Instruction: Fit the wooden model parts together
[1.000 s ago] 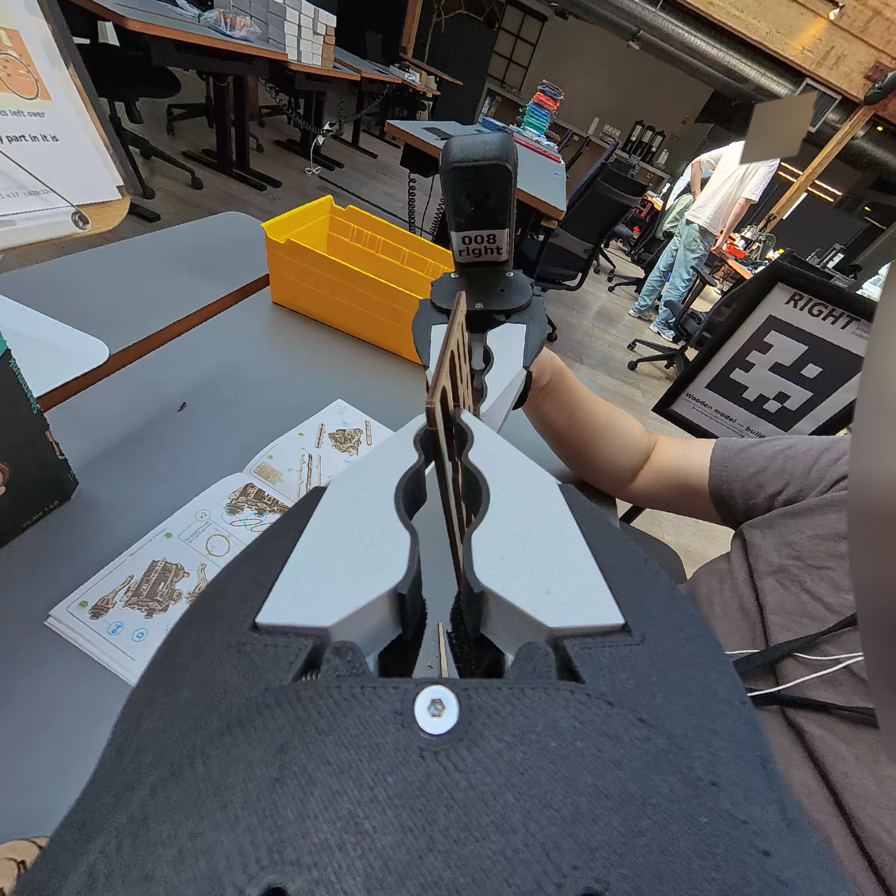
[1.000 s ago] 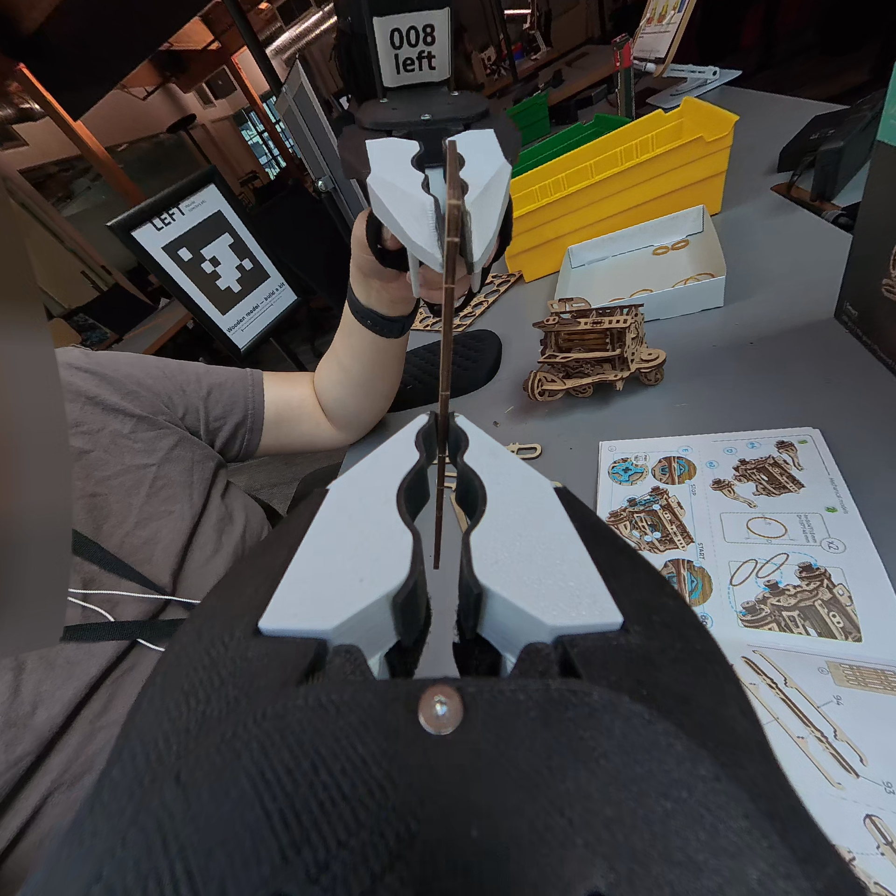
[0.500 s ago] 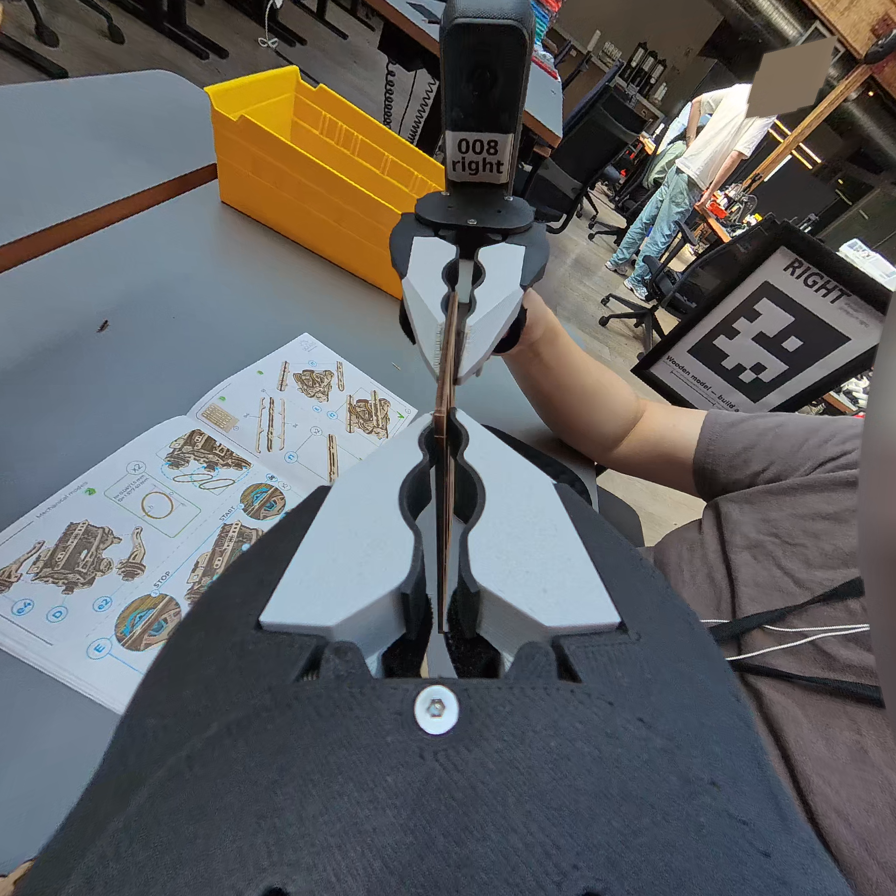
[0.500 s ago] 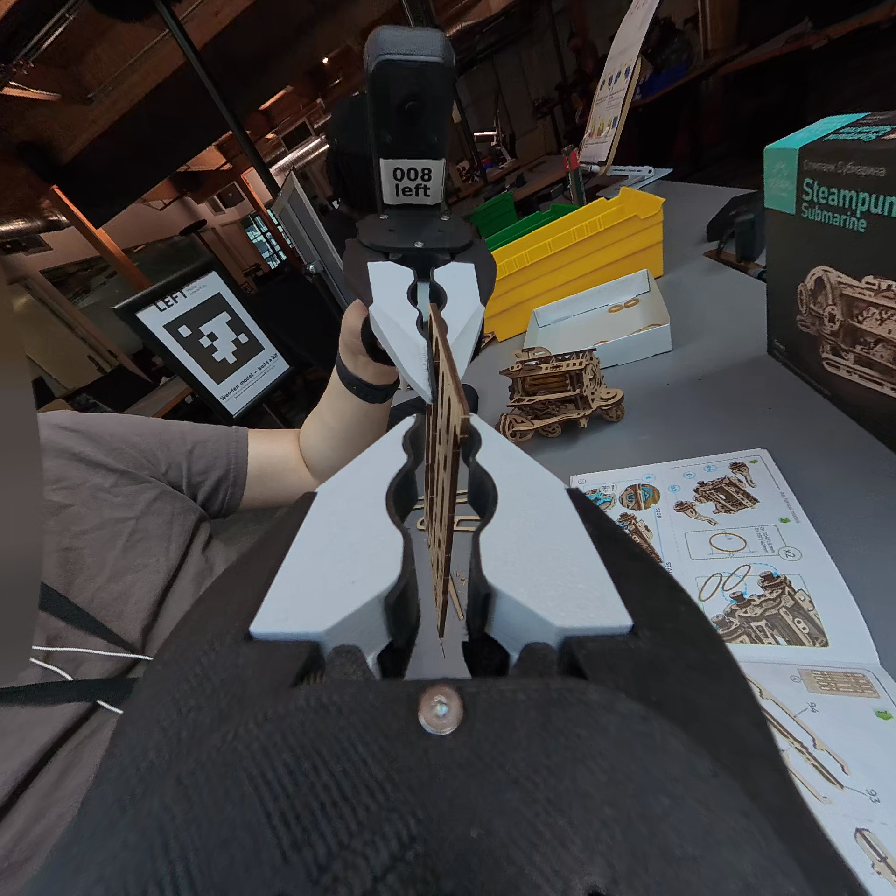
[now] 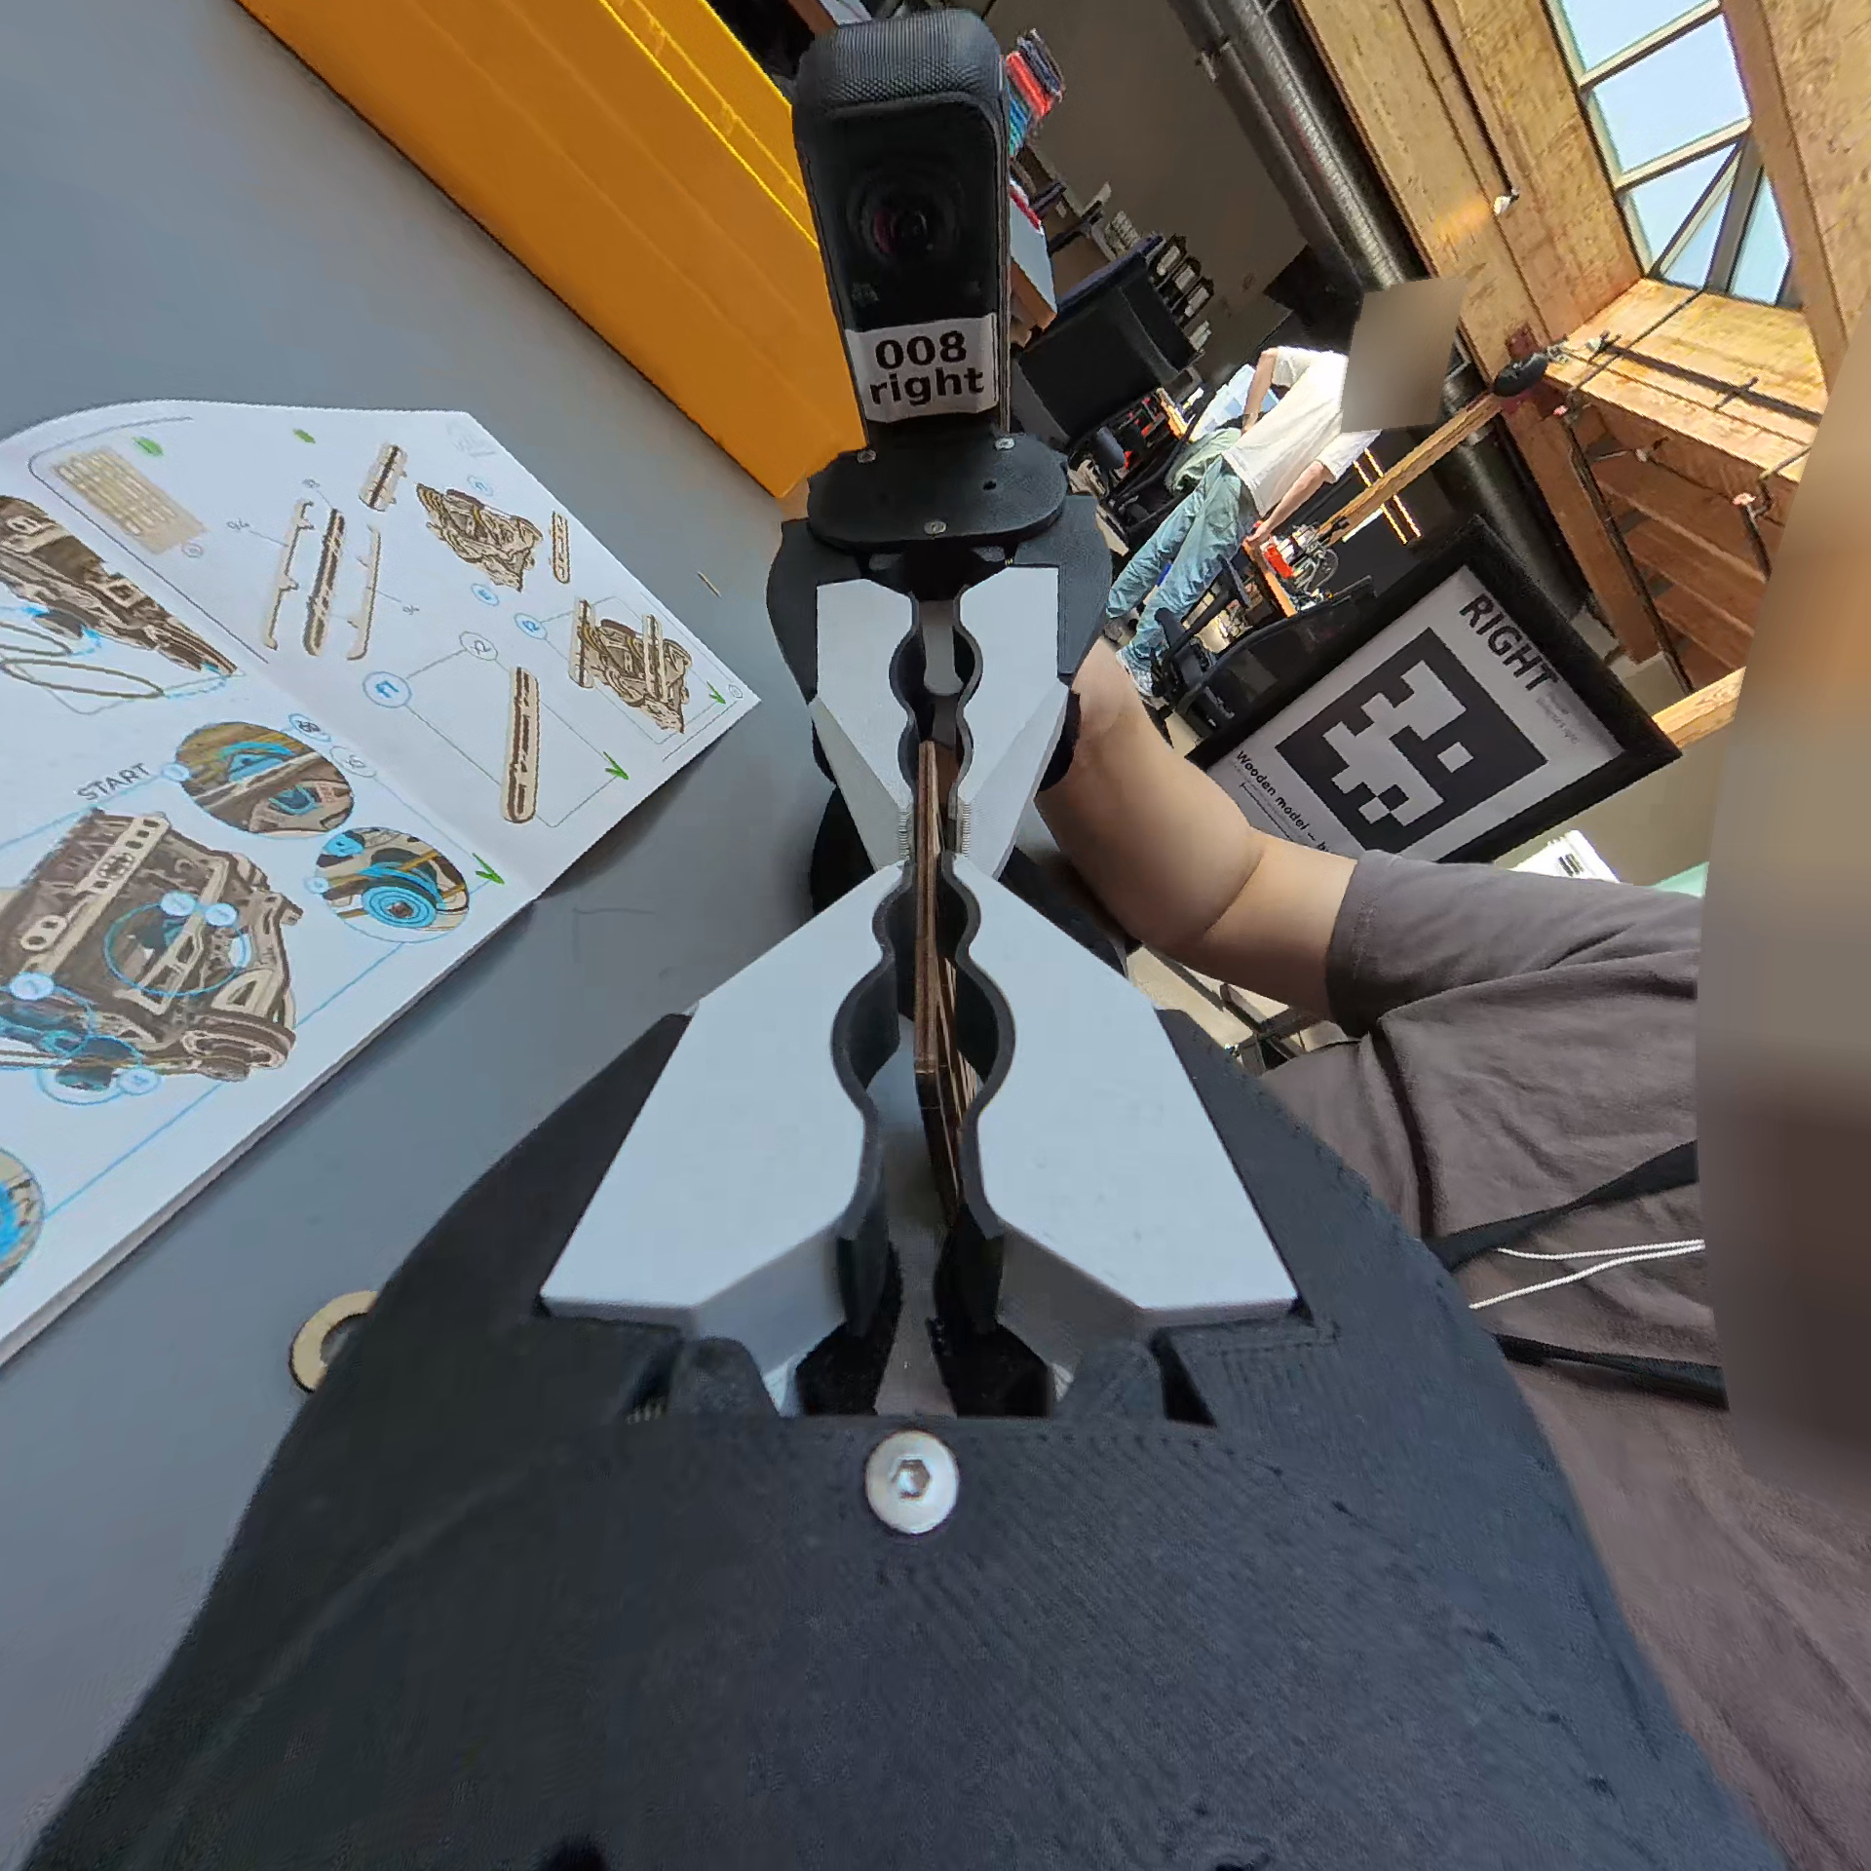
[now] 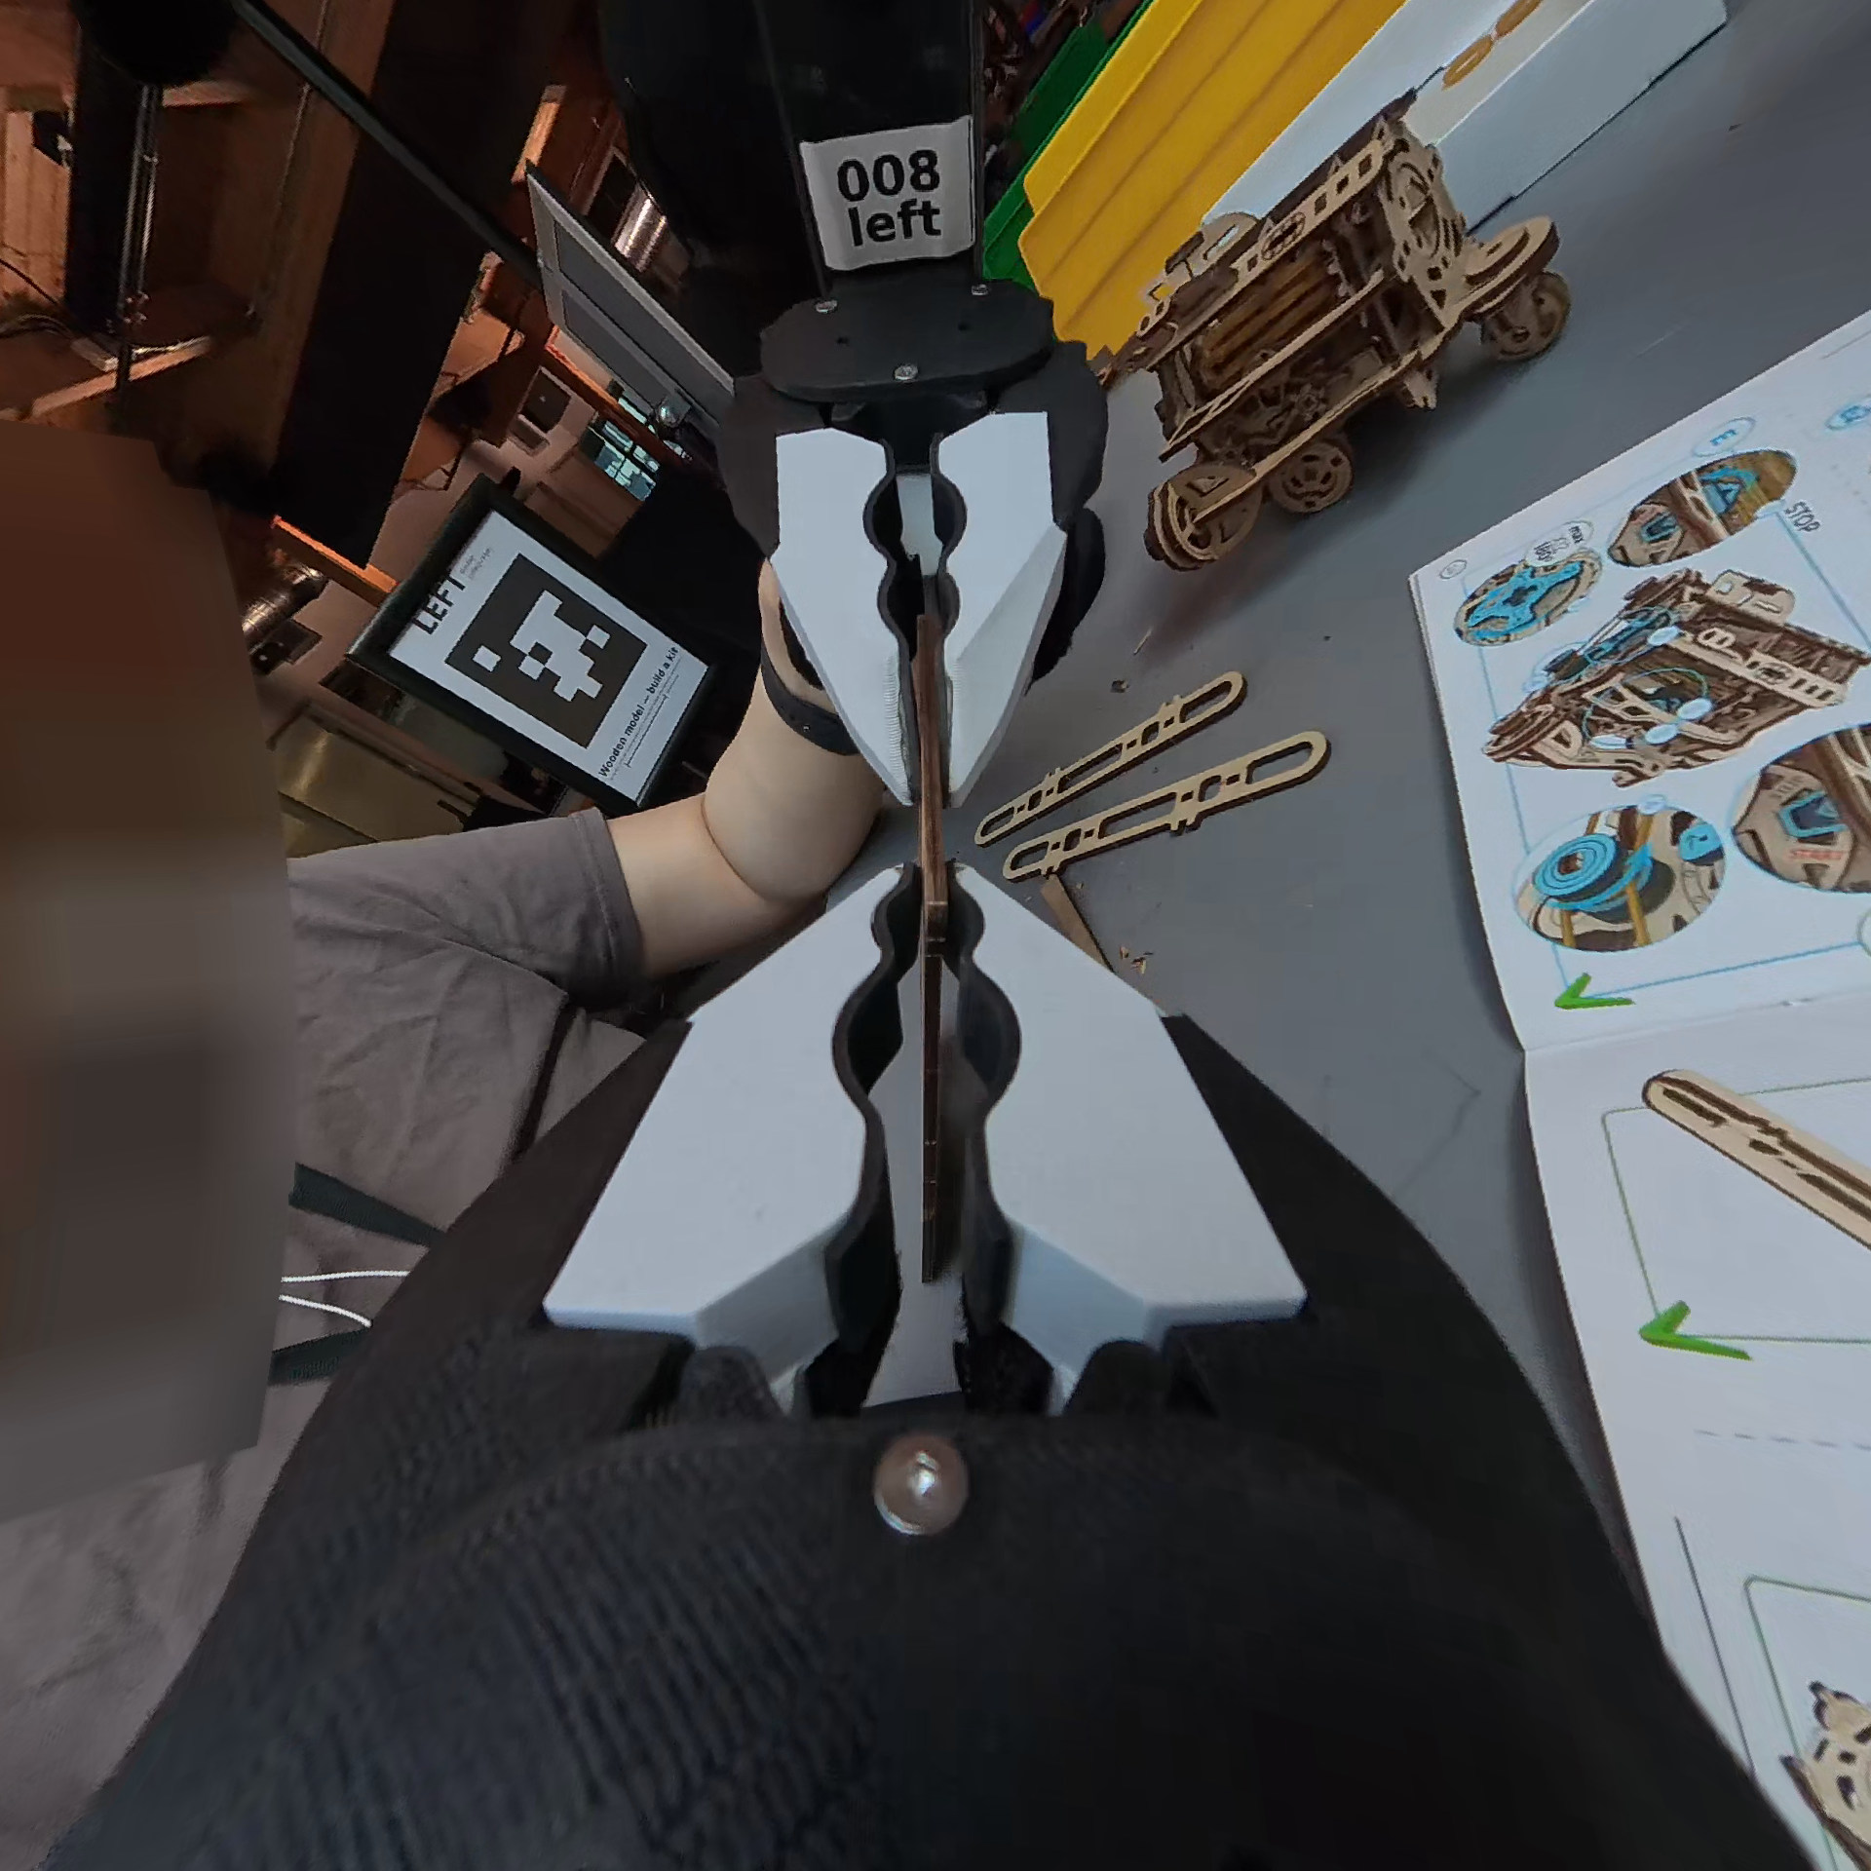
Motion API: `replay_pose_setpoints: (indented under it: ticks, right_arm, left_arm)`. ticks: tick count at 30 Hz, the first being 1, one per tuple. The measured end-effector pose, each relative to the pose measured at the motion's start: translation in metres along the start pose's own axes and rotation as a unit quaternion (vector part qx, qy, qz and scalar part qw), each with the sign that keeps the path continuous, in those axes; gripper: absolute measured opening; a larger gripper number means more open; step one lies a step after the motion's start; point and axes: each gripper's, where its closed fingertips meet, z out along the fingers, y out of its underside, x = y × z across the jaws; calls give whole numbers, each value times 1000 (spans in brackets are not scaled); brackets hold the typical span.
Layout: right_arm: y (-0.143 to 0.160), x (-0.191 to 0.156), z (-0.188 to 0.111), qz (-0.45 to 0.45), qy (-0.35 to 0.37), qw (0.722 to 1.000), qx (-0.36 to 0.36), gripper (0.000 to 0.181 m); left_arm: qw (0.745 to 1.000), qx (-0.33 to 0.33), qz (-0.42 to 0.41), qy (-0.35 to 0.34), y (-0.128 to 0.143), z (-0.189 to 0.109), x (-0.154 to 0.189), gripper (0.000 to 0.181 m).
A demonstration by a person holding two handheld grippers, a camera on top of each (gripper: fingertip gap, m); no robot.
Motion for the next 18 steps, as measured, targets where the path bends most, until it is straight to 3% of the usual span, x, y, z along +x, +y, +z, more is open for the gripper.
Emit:
replay_pose_setpoints:
  ticks: [3, 5, 6, 18]
  right_arm:
    - [2, 3, 6, 25, -8, 1000, 18, 16]
    - [7, 8, 12, 21, 1, 1000, 9, 12]
    - [11, 6, 14, 14, -6, 1000, -3, 0]
    - [15, 4, 11, 1, 21, 999, -25, 1]
  left_arm:
    - [1000, 12, -11, 1, 7, -1, -4, 0]
    - [1000, 20, -13, -1, 9, -1, -6, 0]
    - [1000, 19, -14, -2, 10, 0, -7, 1]
    - [998, 23, -39, 32, 13, 0, -5, 1]
